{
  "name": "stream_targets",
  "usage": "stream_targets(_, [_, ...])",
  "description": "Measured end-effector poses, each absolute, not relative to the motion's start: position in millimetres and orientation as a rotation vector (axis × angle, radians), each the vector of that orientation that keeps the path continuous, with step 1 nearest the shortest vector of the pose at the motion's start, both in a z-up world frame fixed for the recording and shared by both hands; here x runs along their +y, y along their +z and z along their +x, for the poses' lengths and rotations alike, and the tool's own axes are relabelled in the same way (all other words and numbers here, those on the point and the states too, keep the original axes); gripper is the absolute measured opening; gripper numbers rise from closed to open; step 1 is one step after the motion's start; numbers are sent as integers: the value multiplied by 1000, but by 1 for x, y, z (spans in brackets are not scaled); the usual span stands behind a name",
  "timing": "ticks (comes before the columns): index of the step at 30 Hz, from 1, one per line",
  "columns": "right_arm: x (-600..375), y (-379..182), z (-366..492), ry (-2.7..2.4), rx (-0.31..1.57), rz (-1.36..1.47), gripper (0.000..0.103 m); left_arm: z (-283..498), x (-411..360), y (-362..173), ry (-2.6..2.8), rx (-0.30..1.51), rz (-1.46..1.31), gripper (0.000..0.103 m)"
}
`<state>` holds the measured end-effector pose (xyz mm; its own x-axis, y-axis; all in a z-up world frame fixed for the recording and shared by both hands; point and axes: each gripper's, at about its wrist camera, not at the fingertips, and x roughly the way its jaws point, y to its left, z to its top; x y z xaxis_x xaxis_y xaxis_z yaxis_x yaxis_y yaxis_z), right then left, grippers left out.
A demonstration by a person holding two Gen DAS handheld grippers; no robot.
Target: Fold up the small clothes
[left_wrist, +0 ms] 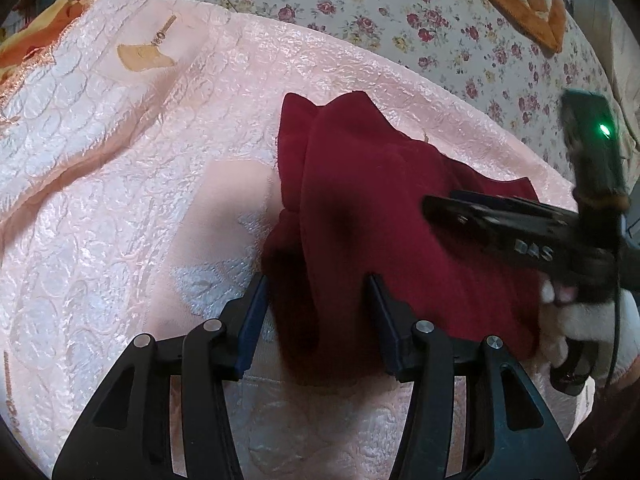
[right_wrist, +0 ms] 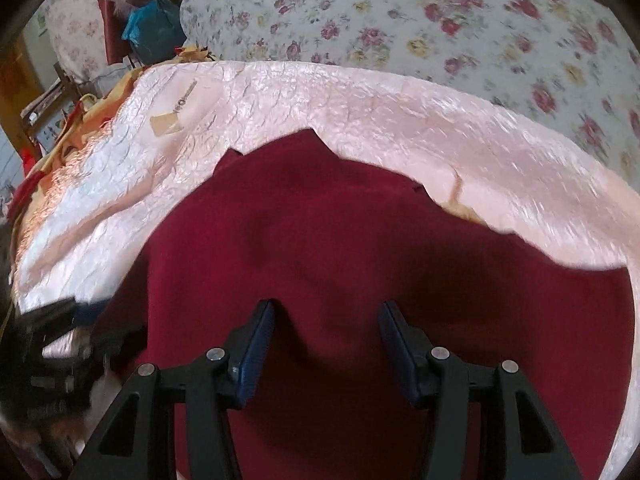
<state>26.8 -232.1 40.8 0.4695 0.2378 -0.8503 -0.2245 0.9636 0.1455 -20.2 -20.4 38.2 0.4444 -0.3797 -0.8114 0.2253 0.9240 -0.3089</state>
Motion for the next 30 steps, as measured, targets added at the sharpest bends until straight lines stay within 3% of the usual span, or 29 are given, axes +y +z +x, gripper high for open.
stream_targets(12, [-192,60,89,353,1049,109,53,-15,4,38,-442,1047,-354,50])
stream_targets(16, [-158,57,109,414,1096,109,70,-14,8,38,-471,1049,-386,60])
stream_targets(21, [-126,26,126,366,1146,2,70,-13,6,40,-473,1039,-371,61])
stream_targets(23, [-127,27,125,358,1108,-11,62,-11,5,40,-474,1035,-373,64])
stream_targets(25, [-137,32,124,369,1087,14,34,-10,4,41,-473,1027,-368,66])
stream_targets(27, [-154,44,118,408,1055,57,25,-8,2,42,-461,1016,-353,67])
stream_targets(30, [-174,64,106,442,995,105,21,1,-5,41,-444,1004,-335,70])
